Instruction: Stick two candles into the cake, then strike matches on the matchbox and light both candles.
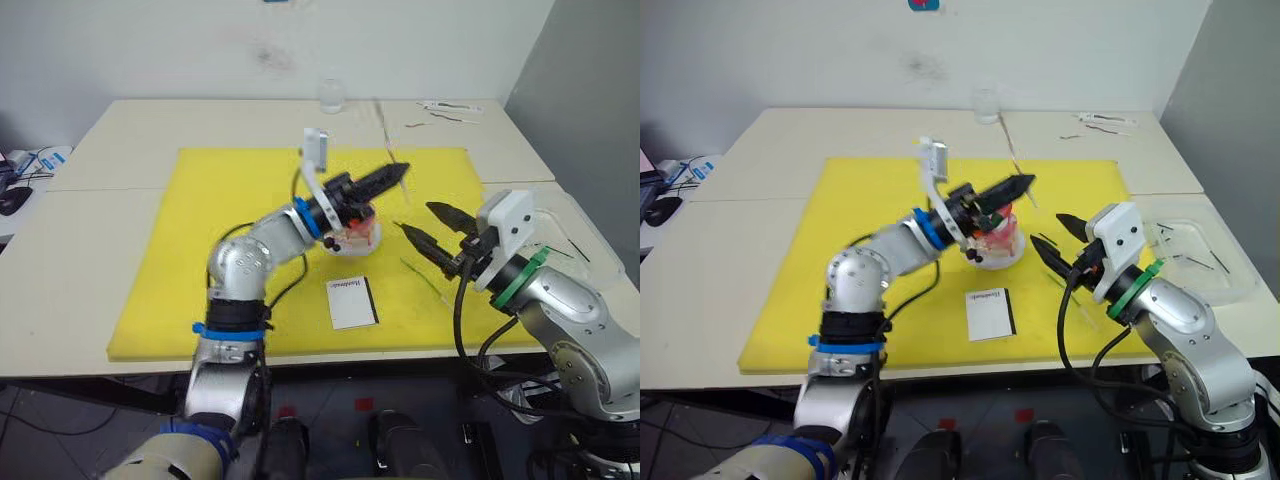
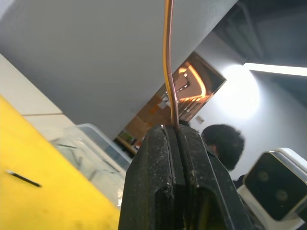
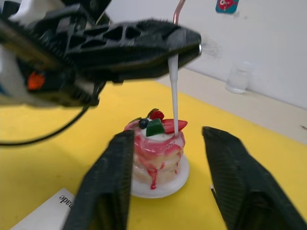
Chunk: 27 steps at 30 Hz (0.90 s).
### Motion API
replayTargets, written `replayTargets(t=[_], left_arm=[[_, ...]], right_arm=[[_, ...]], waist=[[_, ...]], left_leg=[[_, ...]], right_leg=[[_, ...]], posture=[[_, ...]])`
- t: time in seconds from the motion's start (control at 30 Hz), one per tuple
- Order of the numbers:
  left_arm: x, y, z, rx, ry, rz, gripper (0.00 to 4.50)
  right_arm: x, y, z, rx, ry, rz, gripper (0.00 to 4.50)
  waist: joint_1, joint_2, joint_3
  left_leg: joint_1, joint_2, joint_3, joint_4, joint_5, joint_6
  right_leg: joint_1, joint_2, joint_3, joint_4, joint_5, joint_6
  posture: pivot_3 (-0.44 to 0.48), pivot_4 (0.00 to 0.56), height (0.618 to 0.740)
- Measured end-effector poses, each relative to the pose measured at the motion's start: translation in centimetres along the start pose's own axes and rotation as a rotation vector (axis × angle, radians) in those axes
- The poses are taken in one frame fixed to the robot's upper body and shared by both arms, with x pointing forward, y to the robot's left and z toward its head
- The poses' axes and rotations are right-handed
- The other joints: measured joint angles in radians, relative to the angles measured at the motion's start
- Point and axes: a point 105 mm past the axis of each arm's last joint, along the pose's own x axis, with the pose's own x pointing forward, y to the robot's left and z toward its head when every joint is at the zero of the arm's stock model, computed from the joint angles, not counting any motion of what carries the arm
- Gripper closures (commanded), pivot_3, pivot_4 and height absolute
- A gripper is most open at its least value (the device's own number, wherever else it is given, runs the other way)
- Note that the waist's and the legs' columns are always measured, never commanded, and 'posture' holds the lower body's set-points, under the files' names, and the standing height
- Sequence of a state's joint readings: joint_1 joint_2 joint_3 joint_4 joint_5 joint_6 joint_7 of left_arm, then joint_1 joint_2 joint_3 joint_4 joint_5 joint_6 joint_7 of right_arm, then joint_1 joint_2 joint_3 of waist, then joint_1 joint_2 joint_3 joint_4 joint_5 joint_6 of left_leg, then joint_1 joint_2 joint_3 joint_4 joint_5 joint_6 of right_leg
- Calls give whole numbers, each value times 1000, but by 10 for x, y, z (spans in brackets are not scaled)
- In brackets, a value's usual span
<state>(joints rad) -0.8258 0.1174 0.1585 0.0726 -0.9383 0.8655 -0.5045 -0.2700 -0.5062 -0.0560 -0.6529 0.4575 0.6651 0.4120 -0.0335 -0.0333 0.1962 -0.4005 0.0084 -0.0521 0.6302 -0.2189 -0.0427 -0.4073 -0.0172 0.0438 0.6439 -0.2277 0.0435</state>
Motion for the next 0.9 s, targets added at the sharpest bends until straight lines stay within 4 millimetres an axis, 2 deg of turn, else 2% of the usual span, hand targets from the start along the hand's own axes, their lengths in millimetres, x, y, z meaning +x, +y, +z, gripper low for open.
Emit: replayTargets(t=[0.1, 0.23, 0.33, 0.43, 0.57, 0.9], left_arm=[[-23, 18, 33, 173, 2, 111, 4500], [-46, 40, 50, 273, 20, 222, 4500], [-58, 57, 53, 301, 38, 295, 4500], [-62, 68, 47, 295, 53, 326, 4500], [-51, 77, 27, 253, 75, 315, 4500], [-42, 87, 6, 271, 127, 313, 4500]], right_arm=[[21, 7, 7, -12, -25, 4, 33], [50, 21, 4, -11, 16, 44, 33], [62, 31, -1, -5, 56, 79, 33], [65, 37, -5, -2, 74, 100, 33], [67, 36, -8, -5, 86, 85, 33], [59, 24, -22, -11, 132, 27, 33]], waist=[[-11, 0, 0], [-6, 0, 0], [7, 0, 0], [11, 0, 0], [11, 0, 0], [1, 0, 0]], left_leg=[[0, 1, 1, -1, 0, 0], [-1, 2, 0, -2, 0, 0], [-4, 1, -1, -2, 0, 0], [-7, 0, -2, -1, 0, 0], [-8, -1, -2, -1, 0, 0], [-8, 1, -1, -1, 0, 0]], right_leg=[[-2, 1, 1, 1, 0, 0], [-3, 1, 0, 1, 1, 1], [-4, 0, -2, 0, 1, 1], [-6, -2, -3, -1, 1, 2], [-7, -2, -3, 0, 2, 3], [-10, 0, -1, 2, 2, 3]], posture=[[0, 150, 740], [0, 150, 740], [0, 150, 740], [0, 150, 740], [0, 150, 740], [0, 150, 740]])
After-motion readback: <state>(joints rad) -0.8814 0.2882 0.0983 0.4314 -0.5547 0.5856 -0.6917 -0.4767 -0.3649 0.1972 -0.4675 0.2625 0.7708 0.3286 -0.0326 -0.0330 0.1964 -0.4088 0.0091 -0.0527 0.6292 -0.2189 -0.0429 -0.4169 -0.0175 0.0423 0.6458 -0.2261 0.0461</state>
